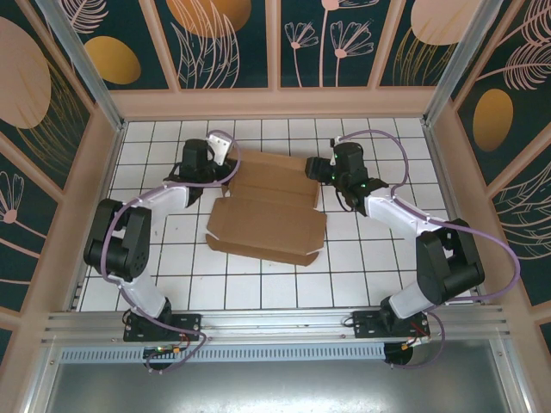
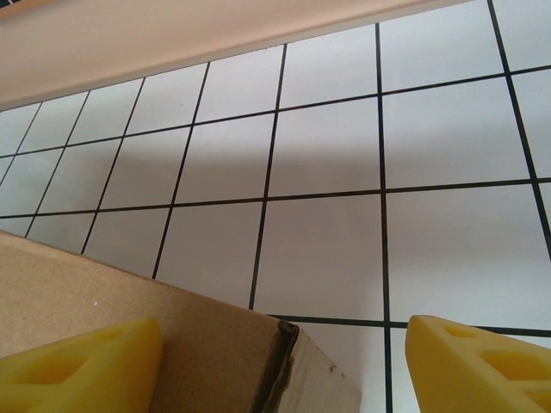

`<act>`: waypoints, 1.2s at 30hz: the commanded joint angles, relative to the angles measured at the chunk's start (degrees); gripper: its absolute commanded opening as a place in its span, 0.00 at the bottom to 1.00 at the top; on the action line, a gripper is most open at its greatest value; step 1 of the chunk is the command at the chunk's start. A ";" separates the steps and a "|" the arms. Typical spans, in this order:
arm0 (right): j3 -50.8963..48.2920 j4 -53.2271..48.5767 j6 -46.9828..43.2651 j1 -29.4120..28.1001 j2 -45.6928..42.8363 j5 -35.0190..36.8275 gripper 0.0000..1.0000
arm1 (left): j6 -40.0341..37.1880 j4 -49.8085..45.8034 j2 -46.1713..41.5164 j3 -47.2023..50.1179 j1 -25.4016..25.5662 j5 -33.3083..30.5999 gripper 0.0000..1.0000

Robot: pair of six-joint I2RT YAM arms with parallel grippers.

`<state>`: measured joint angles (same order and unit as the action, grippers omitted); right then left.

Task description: Fold the paper box

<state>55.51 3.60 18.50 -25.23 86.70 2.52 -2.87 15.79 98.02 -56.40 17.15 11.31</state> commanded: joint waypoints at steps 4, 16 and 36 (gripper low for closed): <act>-0.93 -5.87 -2.63 -1.82 -2.23 6.50 0.80 | 10.50 3.95 -5.77 8.79 4.57 -6.89 0.27; 5.48 -7.14 -9.70 -10.48 -5.25 10.80 0.76 | 12.10 5.78 -8.55 13.43 10.16 -13.68 0.27; 4.01 -6.06 -10.38 -16.48 1.79 4.88 0.22 | 18.29 2.86 -16.21 14.96 10.45 -4.35 0.54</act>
<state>60.86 -3.01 9.04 -42.06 87.57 7.01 15.66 21.17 85.78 -41.28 27.35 2.98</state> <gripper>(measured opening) 0.218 0.525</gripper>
